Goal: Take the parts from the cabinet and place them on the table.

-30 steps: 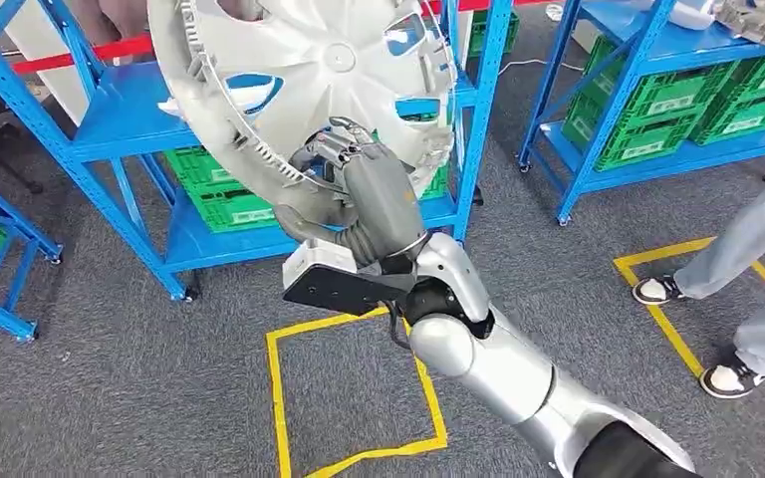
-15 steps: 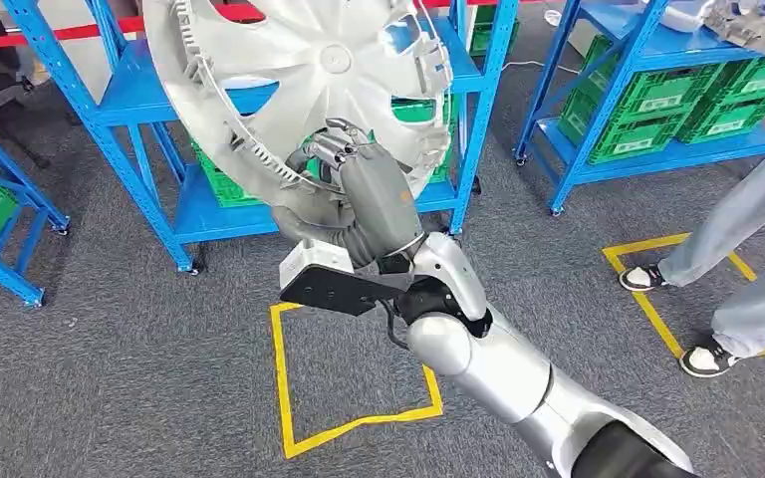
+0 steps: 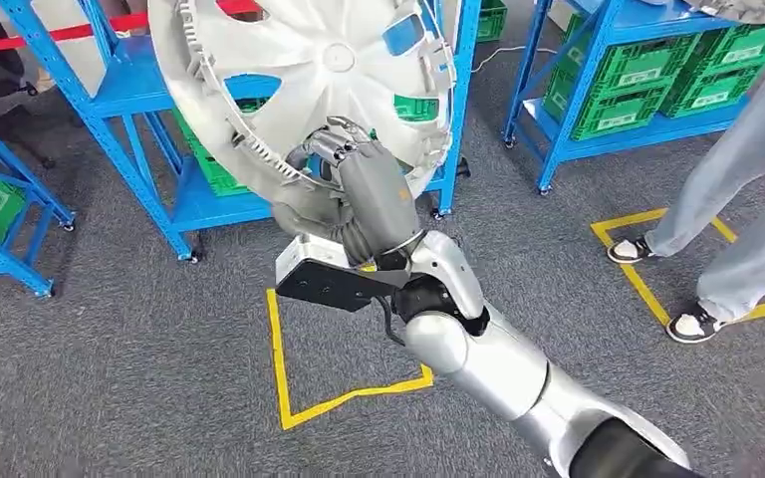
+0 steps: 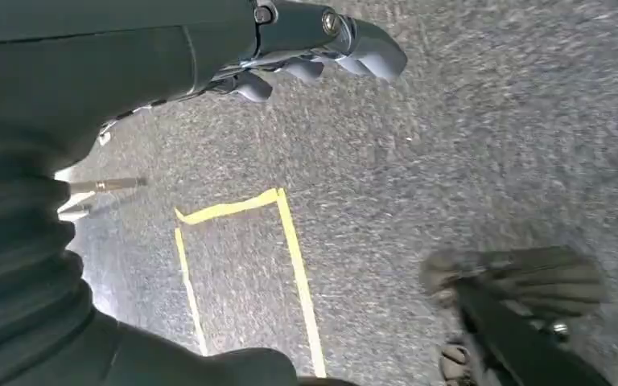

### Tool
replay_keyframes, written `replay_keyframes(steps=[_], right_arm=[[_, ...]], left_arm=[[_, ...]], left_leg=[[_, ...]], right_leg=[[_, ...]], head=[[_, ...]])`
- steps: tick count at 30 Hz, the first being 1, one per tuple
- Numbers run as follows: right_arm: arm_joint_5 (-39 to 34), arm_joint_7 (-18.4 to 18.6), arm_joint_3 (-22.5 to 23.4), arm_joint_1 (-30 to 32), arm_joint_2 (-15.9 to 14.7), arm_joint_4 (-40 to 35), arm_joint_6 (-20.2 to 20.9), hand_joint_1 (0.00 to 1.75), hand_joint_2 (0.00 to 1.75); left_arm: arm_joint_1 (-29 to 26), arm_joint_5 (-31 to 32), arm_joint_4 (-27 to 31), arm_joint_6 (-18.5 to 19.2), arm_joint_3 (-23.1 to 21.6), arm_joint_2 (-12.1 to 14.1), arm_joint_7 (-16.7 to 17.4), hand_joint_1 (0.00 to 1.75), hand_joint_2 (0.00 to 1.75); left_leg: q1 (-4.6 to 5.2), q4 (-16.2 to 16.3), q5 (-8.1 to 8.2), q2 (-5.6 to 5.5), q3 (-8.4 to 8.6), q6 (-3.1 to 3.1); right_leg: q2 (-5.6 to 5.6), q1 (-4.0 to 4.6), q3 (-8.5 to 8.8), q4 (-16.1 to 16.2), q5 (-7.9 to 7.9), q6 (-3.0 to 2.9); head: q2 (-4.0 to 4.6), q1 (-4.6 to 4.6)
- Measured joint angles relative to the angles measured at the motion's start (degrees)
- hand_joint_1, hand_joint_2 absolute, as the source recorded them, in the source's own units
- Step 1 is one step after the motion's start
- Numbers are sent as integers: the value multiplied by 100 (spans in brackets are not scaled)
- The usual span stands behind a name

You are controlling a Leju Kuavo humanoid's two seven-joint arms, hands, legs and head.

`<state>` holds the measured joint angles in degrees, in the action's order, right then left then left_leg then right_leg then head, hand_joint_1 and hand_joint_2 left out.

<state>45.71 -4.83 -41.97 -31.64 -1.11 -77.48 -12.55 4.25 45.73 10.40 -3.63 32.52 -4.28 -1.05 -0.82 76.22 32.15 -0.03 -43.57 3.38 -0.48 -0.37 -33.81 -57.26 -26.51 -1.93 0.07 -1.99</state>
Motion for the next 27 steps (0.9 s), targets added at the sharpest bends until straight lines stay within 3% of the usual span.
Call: replay_keyframes(steps=[1,2,3,4,5,6,9,10,11,12,13,16,22,23,24,25,26,27], right_arm=[[41,30,4,47,0,0,-2,175,175],[61,39,9,77,-2,-2,-4,175,175],[61,44,18,91,-2,-2,-7,175,175],[61,48,28,95,-2,-9,-7,175,175],[61,54,35,100,-2,-26,-11,175,175],[61,59,52,100,-9,-42,-13,175,175],[81,52,55,113,-11,-63,-15,175,175],[89,46,63,115,-18,-68,-17,175,175],[94,44,74,116,-17,-72,-17,175,175],[98,46,79,119,-20,-72,-17,175,175],[111,46,90,119,-28,-72,-17,175,175],[166,17,105,119,-33,-72,-7,175,175],[450,-160,98,72,-44,-52,-20,175,175],[463,-199,92,52,-24,-39,-20,175,175],[476,-219,81,37,13,-29,-17,175,175],[476,-245,65,21,37,-20,-17,175,175],[483,-290,24,-4,46,13,-11,175,175],[496,-311,-19,-21,59,35,-11,175,175]], left_arm=[[-1,20,0,4,0,2,-20,0,175],[-1,44,0,11,0,2,-39,0,175],[2,50,2,13,0,2,-50,0,175],[11,50,4,13,0,2,-57,0,175],[34,52,9,13,0,2,-59,0,175],[58,52,20,13,0,4,-66,0,175],[77,55,17,15,0,0,-68,0,175],[63,61,15,15,0,-13,-74,0,175],[56,70,13,20,0,-13,-81,0,175],[57,81,13,20,0,-11,-85,0,175],[61,98,15,20,0,-11,-94,0,175],[71,100,15,20,0,-11,-98,0,175],[50,26,15,15,9,-11,-179,0,175],[31,-20,15,-2,44,18,-212,0,175],[23,-70,15,-17,74,13,-238,0,175],[8,-92,13,-37,103,0,-240,0,175],[-13,-116,13,-50,116,-4,-238,0,175],[-24,-122,13,-50,138,-4,-225,0,175]], left_leg=[[-9,9,-202,1,105,9],[-16,-201,-398,3,310,8],[-25,-628,-518,3,646,6],[-34,-1128,-516,2,1016,2],[-30,-1584,-285,-3,1341,-16],[11,-1869,-170,-19,1465,-95],[22,-1906,-212,-18,1392,-244],[15,-1934,-236,-10,1398,-227],[21,-1929,-249,-13,1387,-247],[30,-1924,-264,-13,1374,-271],[40,-1911,-274,-13,1359,-288],[55,-1879,-295,-8,1308,-322],[88,-1834,-301,-12,1195,-353],[95,-1846,-315,-28,1207,-406],[96,-1902,-352,-25,1213,-427],[10,-2009,-439,-26,1306,-442],[18,-2064,-475,-47,1320,-454],[15,-2064,-507,-48,1299,-479]], right_leg=[[-6,-5,-83,-7,59,15],[-7,-11,-157,-18,112,33],[-6,-20,-227,-31,159,56],[-2,-22,-278,-51,198,84],[-2,-3,-335,-67,226,119],[-8,9,-363,-88,270,160],[-10,10,-386,-23,403,250],[0,10,-380,-3,330,99],[0,17,-394,0,417,-61],[1,22,-396,9,421,-91],[1,15,-395,24,448,-64],[0,-10,-404,68,543,185],[-11,-39,-414,108,612,292],[-32,-63,-413,127,629,354],[-31,-55,-406,155,644,374],[-26,-46,-446,125,596,384],[2,-38,-502,-34,418,382],[20,-43,-652,-416,149,381]], head=[[0,2],[0,0],[0,0],[0,2],[0,2],[0,-7],[0,-11],[0,-13],[0,-22],[0,-20],[0,-22],[0,-20],[0,-20],[0,-11],[0,-15],[0,-22],[0,-24],[0,-28]])
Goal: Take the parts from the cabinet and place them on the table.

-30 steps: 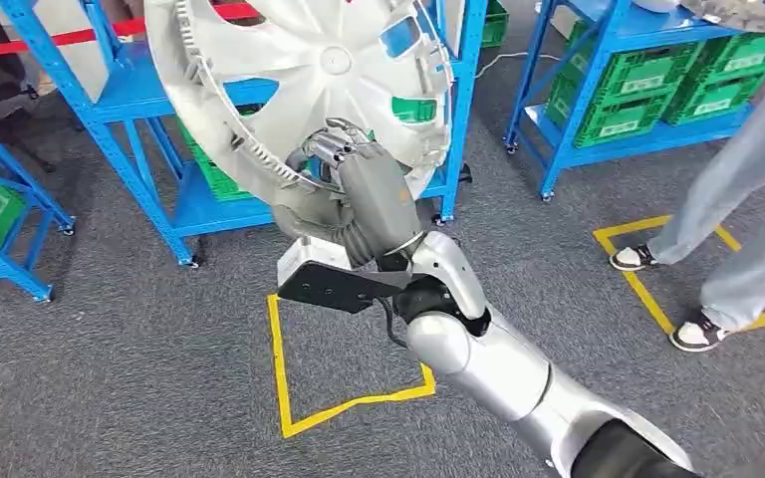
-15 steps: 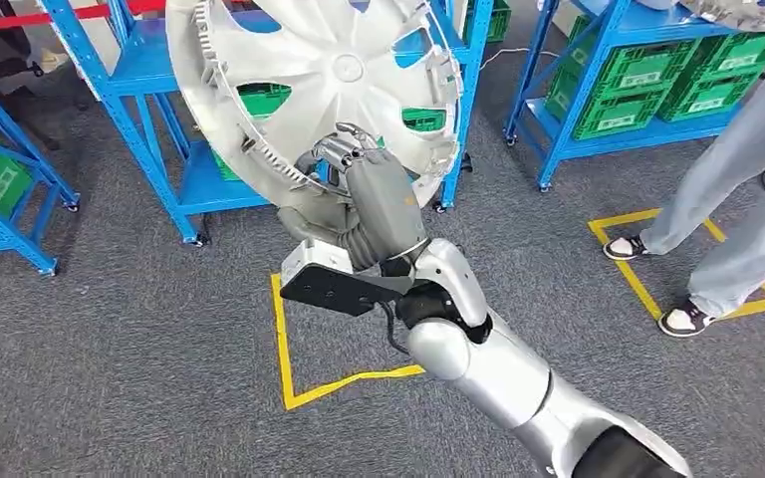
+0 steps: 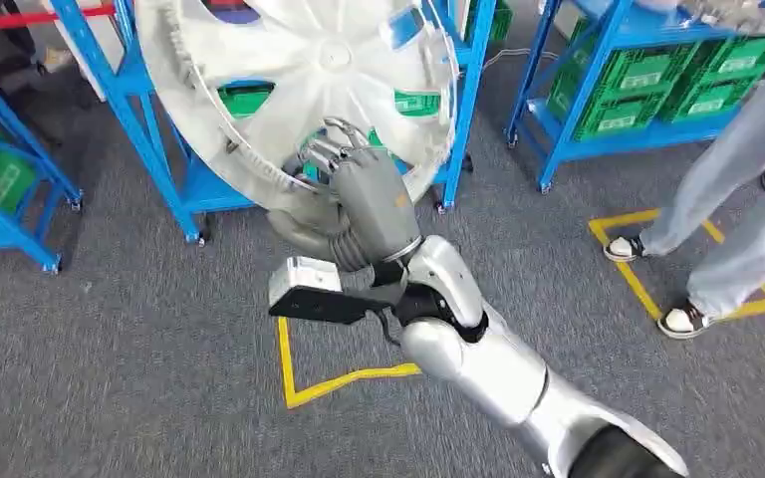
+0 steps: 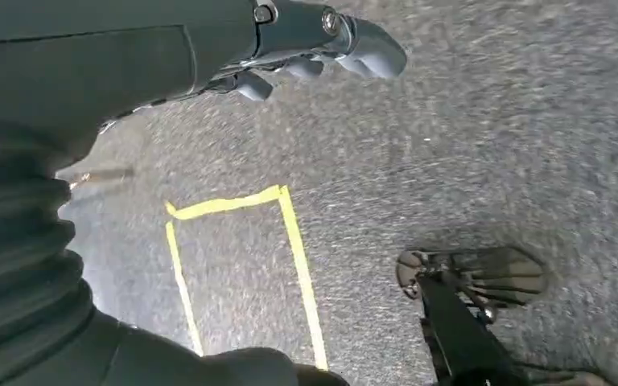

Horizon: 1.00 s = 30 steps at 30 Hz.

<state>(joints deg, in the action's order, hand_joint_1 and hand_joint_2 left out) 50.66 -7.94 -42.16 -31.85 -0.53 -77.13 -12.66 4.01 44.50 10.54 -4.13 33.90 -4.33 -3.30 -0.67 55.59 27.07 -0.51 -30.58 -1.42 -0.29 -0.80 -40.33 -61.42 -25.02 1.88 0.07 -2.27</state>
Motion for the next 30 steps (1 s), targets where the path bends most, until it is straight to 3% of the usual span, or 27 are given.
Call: replay_keyframes(steps=[2,3,4,5,6,7,8,9,12,13,14,15,16,18,19,20,21,22,23,24,25,27,28,29,30], right_arm=[[62,-4,-40,73,2,37,-53,175,175],[79,7,-55,117,2,46,-70,175,175],[110,26,-66,145,2,46,-70,175,175],[147,50,-77,176,2,46,-70,175,175],[192,79,-88,201,2,46,-70,175,175],[243,118,-94,226,0,44,-70,175,175],[271,131,-96,250,-2,44,-70,175,175],[300,140,-101,307,-2,15,-74,175,175],[367,175,-97,405,-18,-26,-96,175,175],[370,182,-96,412,-17,-52,-98,175,175],[372,186,-96,431,-17,-80,-105,175,175],[378,188,-86,452,-24,-103,-109,175,175],[387,188,-81,476,-31,-111,-114,175,175],[394,188,-81,512,-35,-118,-116,175,175],[398,186,-81,527,-35,-122,-116,175,175],[398,190,-81,532,-35,-129,-118,175,175],[398,192,-79,532,-35,-133,-118,175,175],[398,197,-81,533,-35,-142,-118,175,175],[398,203,-79,532,-35,-155,-116,175,175],[398,210,-79,536,-35,-164,-118,175,175],[398,208,-77,537,-39,-164,-118,175,175],[405,201,-77,536,-39,-175,-118,175,175],[403,208,-75,529,-39,-194,-120,175,175],[402,210,-66,527,-44,-210,-122,175,175],[400,201,-66,527,-44,-216,-120,175,175]], left_arm=[[-23,2,0,-4,35,-15,35,0,175],[-39,4,0,-4,52,-15,55,0,175],[-52,15,0,-7,55,-17,64,0,175],[-65,55,0,-4,55,-28,64,0,175],[-69,83,0,-4,55,-39,53,0,175],[-67,125,0,-4,55,-39,24,0,175],[-65,140,9,-4,55,-28,9,0,175],[-50,175,11,-4,55,-20,5,0,175],[-70,243,9,2,55,-35,-11,0,175],[-70,251,9,4,55,-35,-11,0,175],[-60,266,9,4,55,-37,-11,0,175],[-41,273,11,4,55,-37,-11,0,175],[-19,275,11,4,55,-37,-11,0,175],[-7,278,11,4,53,-39,-11,0,175],[-11,278,9,4,55,-39,-11,0,175],[-17,278,9,4,55,-39,-4,0,175],[-17,278,9,5,55,-39,2,0,175],[-13,278,11,6,55,-37,5,0,175],[-1,278,13,4,55,-37,5,0,175],[17,278,20,7,55,-39,2,0,175],[18,278,20,4,55,-42,2,0,175],[-3,278,20,4,52,-39,5,0,175],[-8,278,20,4,52,-39,5,0,175],[-20,278,17,4,52,-54,3,0,175],[-10,278,20,4,52,-59,7,0,175]], left_leg=[[-9,10,-7,-72,-36,11],[-16,23,-10,-117,-54,22],[-31,43,-9,-162,-71,44],[-65,80,5,-227,-92,101],[-104,134,33,-293,-114,163],[-139,236,81,-364,-160,242],[-160,297,110,-401,-222,291],[-123,387,151,-471,-279,360],[-173,285,95,-572,-317,489],[-184,305,109,-516,-311,505],[-165,447,200,-217,-366,503],[-145,762,408,-56,-513,512],[-138,1238,662,-4,-734,519],[-136,2046,965,13,-1100,514],[-134,2102,922,14,-1115,501],[-126,1877,761,22,-989,475],[-107,1450,543,53,-761,440],[-76,914,325,160,-463,398],[-26,419,199,446,-179,344],[11,362,227,514,-188,333],[24,353,190,405,-222,313],[41,362,163,291,-283,256],[27,310,121,222,-271,203],[-11,269,70,153,-209,173],[-20,262,39,106,-223,130]], right_leg=[[12,-36,-379,-1010,-463,20],[13,-58,-484,-1309,-563,36],[13,-79,-464,-1314,-538,45],[14,-108,-272,-1025,-383,68],[36,-139,28,-546,-187,99],[178,-203,381,29,-19,160],[423,-236,457,160,-216,190],[381,-198,428,138,-184,74],[242,-150,403,81,-200,-91],[171,-167,405,115,-175,-163],[126,-151,412,119,-176,-207],[75,-141,412,121,-177,-243],[1,-121,407,120,-178,-257],[-137,-78,397,119,-180,-286],[-202,-60,400,118,-180,-288],[-266,-47,401,117,-180,-289],[-327,-38,403,117,-180,-288],[-392,-34,412,116,-180,-286],[-453,-25,425,113,-178,-279],[-500,16,424,111,-180,-236],[-541,4,429,120,-164,-195],[-655,-12,462,165,-135,-130],[-720,4,490,178,-137,-80],[-523,-38,479,104,-211,-45],[-234,-49,387,-137,-420,-46]], head=[[0,-2],[0,-2],[0,-2],[0,-2],[0,-2],[0,-7],[0,-13],[0,-17],[0,-20],[0,-13],[0,0],[0,17],[0,24],[0,24],[0,24],[0,24],[0,22],[0,24],[0,26],[0,15],[0,13],[0,11],[0,6],[0,2],[0,2]])
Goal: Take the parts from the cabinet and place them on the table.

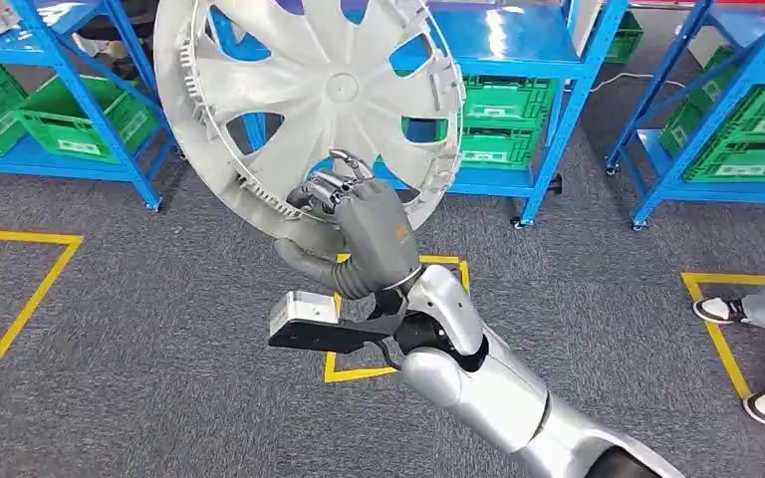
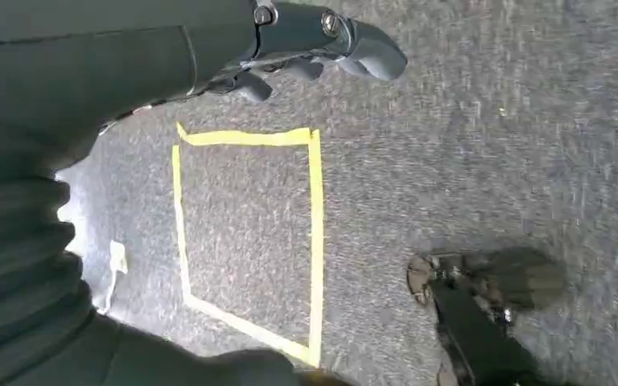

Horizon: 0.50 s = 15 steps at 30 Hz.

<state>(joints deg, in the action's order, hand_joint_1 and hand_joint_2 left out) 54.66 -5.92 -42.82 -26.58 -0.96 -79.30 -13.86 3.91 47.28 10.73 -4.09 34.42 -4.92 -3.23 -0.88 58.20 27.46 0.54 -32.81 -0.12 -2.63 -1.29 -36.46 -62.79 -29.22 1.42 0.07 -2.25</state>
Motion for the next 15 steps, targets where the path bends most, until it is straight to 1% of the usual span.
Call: replay_keyframes(steps=[1,2,3,4,5,6,7,8,9,10,11,12,13,14,15], right_arm=[[2,0,0,15,-9,0,2,175,175],[2,0,0,34,-33,0,2,175,175],[4,2,2,51,-48,0,2,175,175],[4,2,2,59,-50,0,2,175,175],[2,2,2,62,-50,0,2,175,175],[2,7,2,61,-52,0,2,175,175],[4,11,4,60,-55,0,2,175,175],[15,11,7,58,-55,0,2,175,175],[39,11,7,64,-70,0,2,175,175],[72,13,13,77,-74,-17,0,175,175],[94,22,20,98,-90,-24,0,175,175],[114,31,28,101,-94,-35,-2,175,175],[138,48,35,102,-92,-57,-2,175,175],[162,52,41,109,-90,-87,2,175,175],[195,61,48,139,-90,-103,7,175,175]], left_arm=[[14,0,0,2,0,2,-2,0,175],[20,0,0,0,0,2,-2,0,175],[17,0,-2,0,0,-2,-2,0,175],[8,0,-2,2,0,-2,-2,0,175],[-1,0,-4,0,0,-2,-2,0,175],[-2,0,-7,0,0,-2,-2,0,175],[5,2,-7,2,0,-4,-2,0,175],[10,13,-7,2,0,-7,-2,0,175],[18,24,-9,7,0,-35,2,0,175],[36,41,-2,7,0,-24,15,0,175],[35,59,-2,15,0,-31,17,0,175],[19,72,-4,22,0,-31,24,0,175],[6,88,-7,31,0,-35,44,0,175],[2,98,-9,39,0,-41,68,0,175],[12,114,-11,48,0,-50,83,0,175]], left_leg=[[-4,0,-13,-68,-20,-15],[-1,3,-23,-141,-38,-28],[14,13,-36,-236,-63,-37],[20,25,-39,-312,-77,-36],[25,41,-41,-396,-88,-32],[25,53,-41,-463,-94,-31],[26,78,-41,-572,-99,-27],[24,94,-39,-651,-105,-12],[25,113,-40,-702,-152,26],[26,125,-54,-789,-190,72],[-29,115,-75,-838,-218,114],[-33,87,-87,-914,-229,168],[-27,60,-102,-988,-260,213],[-44,97,-89,-854,-263,209],[5,275,23,-465,-353,227]], right_leg=[[147,1,-163,-403,-236,4],[211,8,-356,-844,-444,13],[237,29,-589,-1344,-628,13],[244,44,-664,-1492,-624,2],[255,57,-607,-1358,-487,-22],[269,64,-470,-1092,-317,-45],[335,69,-140,-460,5,-87],[508,69,118,41,202,-124],[882,38,205,254,97,-166],[816,51,195,297,132,-133],[740,88,192,299,136,-139],[680,107,193,295,127,-180],[603,78,219,333,150,-222],[503,33,252,402,185,-260],[436,35,281,431,187,-298]], head=[[0,-18],[0,-31],[0,-31],[0,-33],[0,-31],[0,-33],[0,-35],[0,-33],[0,-9],[0,2],[0,-20],[0,-22],[0,-22],[0,-24],[0,18]])
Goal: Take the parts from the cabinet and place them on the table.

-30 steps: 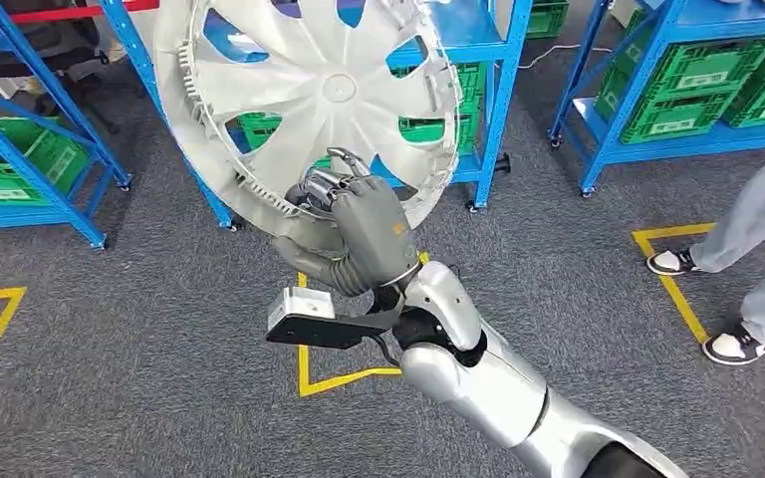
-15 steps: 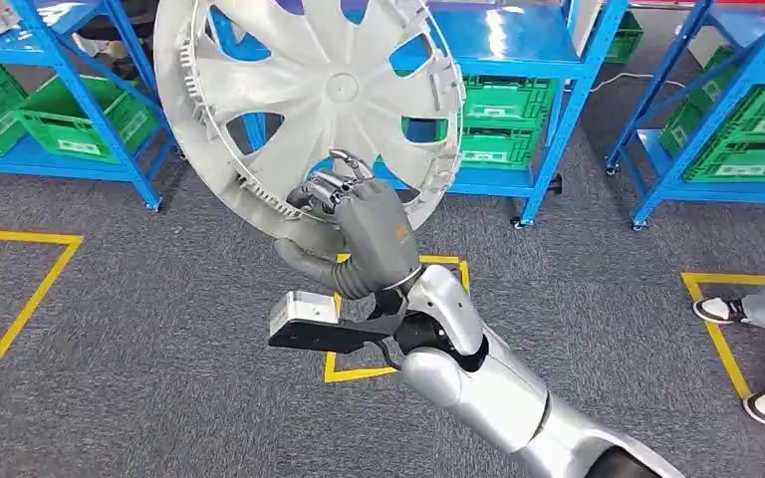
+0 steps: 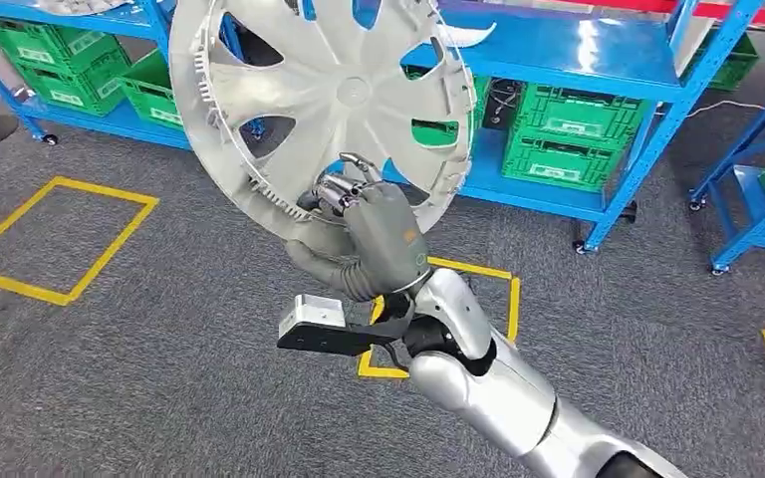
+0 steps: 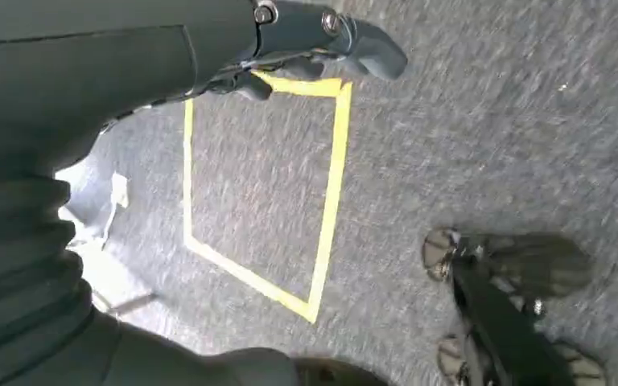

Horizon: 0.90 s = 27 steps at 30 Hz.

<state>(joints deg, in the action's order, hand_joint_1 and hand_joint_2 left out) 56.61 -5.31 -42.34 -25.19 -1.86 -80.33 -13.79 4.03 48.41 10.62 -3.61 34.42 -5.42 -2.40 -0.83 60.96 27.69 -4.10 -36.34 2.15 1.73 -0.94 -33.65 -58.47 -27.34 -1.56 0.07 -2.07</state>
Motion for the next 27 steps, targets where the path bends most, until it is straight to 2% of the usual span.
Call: replay_keyframes(steps=[1,2,3,4,5,6,7,8,9,10,13,14,15,16,17,18,19,20,21,22,23,24,25,27], right_arm=[[28,11,26,39,-9,-26,11,175,175],[65,28,57,81,-17,-44,22,175,175],[89,33,70,118,-22,-59,33,175,175],[114,35,72,144,-26,-72,42,175,175],[131,39,70,166,-31,-85,48,175,175],[135,48,74,185,-39,-98,50,175,175],[138,61,85,205,-42,-111,50,175,175],[146,61,105,223,-46,-125,48,175,175],[166,59,127,241,-50,-149,48,175,175],[186,55,149,252,-61,-168,46,175,175],[255,41,170,295,-70,-214,35,175,175],[273,41,186,304,-70,-240,31,175,175],[286,33,201,310,-74,-247,31,175,175],[288,31,212,324,-77,-260,31,175,175],[297,28,230,355,-98,-260,26,175,175],[323,37,245,408,-129,-262,9,175,175],[347,52,258,469,-160,-284,-13,175,175],[354,79,282,533,-199,-319,-31,175,175],[356,85,317,573,-227,-343,-39,175,175],[356,85,354,599,-247,-371,-46,175,175],[356,85,369,608,-264,-398,-50,175,175],[354,85,385,615,-293,-426,-52,175,175],[343,81,407,630,-350,-457,-55,175,175],[260,59,474,624,-448,-531,-57,175,175]], left_arm=[[31,13,0,0,0,-2,19,0,175],[52,22,0,0,0,-2,30,0,175],[63,24,2,0,0,-2,35,0,175],[61,24,2,0,0,-2,35,0,175],[48,22,0,0,0,-2,35,0,175],[36,24,0,0,0,0,35,0,175],[33,24,2,0,0,0,35,0,175],[35,24,2,0,0,0,33,0,175],[50,26,4,0,0,-9,30,0,175],[58,28,9,0,0,-11,26,0,175],[28,44,9,0,0,-15,26,0,175],[19,50,9,-2,0,-20,35,0,175],[20,61,9,-2,0,-35,37,0,175],[37,76,11,-2,0,-31,37,0,175],[59,85,11,-2,0,-24,39,0,175],[73,116,11,-2,0,-24,48,0,175],[79,153,11,0,0,-28,79,0,175],[78,173,11,0,-2,-35,107,0,175],[73,194,9,0,-2,-39,122,0,175],[71,197,9,0,-2,-48,138,0,175],[74,207,9,0,-2,-57,138,0,175],[83,243,9,2,-4,-74,138,0,175],[109,269,11,15,-11,-79,116,0,175],[118,306,13,57,-13,-77,96,0,175]], left_leg=[[-13,364,201,209,-191,29],[-27,784,393,313,-404,63],[-33,1177,546,350,-601,93],[-41,1423,588,367,-720,118],[-50,1385,503,380,-690,133],[-58,1090,310,398,-531,134],[-60,598,73,455,-256,132],[-55,78,-126,625,43,125],[-5,-219,-59,881,170,76],[4,-243,-116,818,193,-3],[40,-208,-122,612,133,-101],[-6,-255,-159,544,173,-169],[-6,-269,-171,488,177,-191],[-8,-269,-184,438,166,-233],[-6,-269,-186,365,153,-254],[7,-267,-191,281,146,-265],[13,-262,-190,200,139,-273],[16,-251,-190,96,137,-272],[15,-237,-190,16,136,-272],[15,-215,-189,-79,134,-267],[15,-196,-187,-154,131,-254],[7,-179,-187,-224,113,-233],[42,-147,-184,-295,77,-181],[4,-181,-222,-397,38,-104]], right_leg=[[-89,0,9,0,-5,-9],[-177,3,11,-1,-15,-21],[-275,4,10,-3,-23,-29],[-357,4,8,-5,-29,-27],[-437,4,13,-6,-36,-22],[-505,3,18,-9,-44,-9],[-582,0,29,-17,-58,12],[-647,-2,44,-33,-75,38],[-699,26,50,-40,-97,74],[-762,55,46,-60,-119,116],[-917,48,102,-20,-112,214],[-871,14,108,-36,-152,276],[-554,-3,76,-171,-255,294],[-363,-8,-70,-484,-461,290],[-248,-1,-300,-962,-706,290],[-200,5,-534,-1432,-888,289],[-185,10,-694,-1742,-971,285],[-177,12,-738,-1801,-908,276],[-169,12,-653,-1604,-739,261],[-148,9,-431,-1133,-461,239],[-63,2,-182,-626,-214,219],[190,-14,17,-194,-119,189],[260,-4,36,-128,-166,206],[132,25,17,-137,-155,174]], head=[[0,24],[0,24],[0,24],[0,24],[0,28],[0,28],[0,26],[0,28],[0,32],[0,9],[0,2],[0,4],[0,-7],[0,-13],[0,-29],[0,-29],[0,-29],[0,-29],[0,-31],[0,-33],[0,-37],[0,-37],[0,-26],[0,-31]])
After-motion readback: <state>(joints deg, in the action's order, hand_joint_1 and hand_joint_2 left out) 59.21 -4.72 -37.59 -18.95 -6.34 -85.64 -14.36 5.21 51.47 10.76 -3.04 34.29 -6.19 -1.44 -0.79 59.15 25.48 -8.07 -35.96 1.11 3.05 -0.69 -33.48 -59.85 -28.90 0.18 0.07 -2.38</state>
